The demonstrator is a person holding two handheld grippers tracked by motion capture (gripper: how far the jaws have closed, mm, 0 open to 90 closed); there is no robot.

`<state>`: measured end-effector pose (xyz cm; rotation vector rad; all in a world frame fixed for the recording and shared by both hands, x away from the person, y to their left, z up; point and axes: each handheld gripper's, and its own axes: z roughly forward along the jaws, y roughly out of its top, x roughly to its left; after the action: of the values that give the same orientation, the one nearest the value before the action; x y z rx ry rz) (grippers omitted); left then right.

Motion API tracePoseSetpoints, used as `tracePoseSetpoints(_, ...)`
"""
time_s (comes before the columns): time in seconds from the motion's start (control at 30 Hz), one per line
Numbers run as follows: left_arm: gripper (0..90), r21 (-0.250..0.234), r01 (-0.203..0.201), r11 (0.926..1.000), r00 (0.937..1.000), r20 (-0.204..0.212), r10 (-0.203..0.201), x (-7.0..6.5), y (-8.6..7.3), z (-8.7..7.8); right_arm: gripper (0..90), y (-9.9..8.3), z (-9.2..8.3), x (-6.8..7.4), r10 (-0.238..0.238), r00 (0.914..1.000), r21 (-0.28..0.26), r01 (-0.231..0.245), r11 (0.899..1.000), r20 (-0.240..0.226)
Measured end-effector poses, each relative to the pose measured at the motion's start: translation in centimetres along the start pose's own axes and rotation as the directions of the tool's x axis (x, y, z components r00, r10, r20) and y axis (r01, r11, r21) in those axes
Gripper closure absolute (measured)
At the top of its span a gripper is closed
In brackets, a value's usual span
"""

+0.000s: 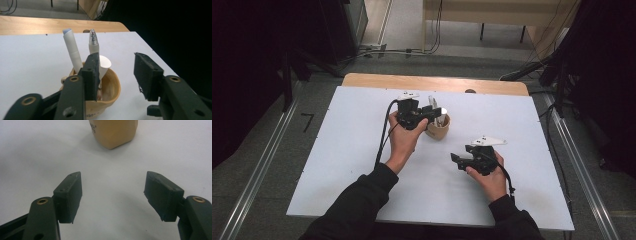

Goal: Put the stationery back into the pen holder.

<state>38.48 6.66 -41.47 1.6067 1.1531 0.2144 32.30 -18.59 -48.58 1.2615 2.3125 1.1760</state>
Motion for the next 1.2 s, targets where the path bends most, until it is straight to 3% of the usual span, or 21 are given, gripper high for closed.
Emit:
tracePoseSetpoints(0.33, 48.1, -0.003, 0.007, 1.0000, 1.0000, -0.005, -0.007, 1.0, -0.9, -1.6, 29.1, -0.1, -0.1, -0.1, 0.006, 1.0000, -0.003, -0.006, 1.000, 0.002)
tracePoseSetpoints(0.77, 32.3, 0.011, 0.003, 0.9999, 1.0000, 0.002, -0.003, 1.0, -1.8, -2.7, 28.8, -0.1, -0.5, -0.3, 0.014, 0.9999, -0.013, -0.014, 1.000, 0.008)
tracePoseSetpoints(1.2, 24.9, 0.025, -0.011, 0.9996, 0.9998, -0.019, 0.012, 1.2, -3.3, -3.7, 26.5, -0.3, -1.2, -0.8, 0.023, 0.9995, -0.026, -0.022, 0.999, 0.023)
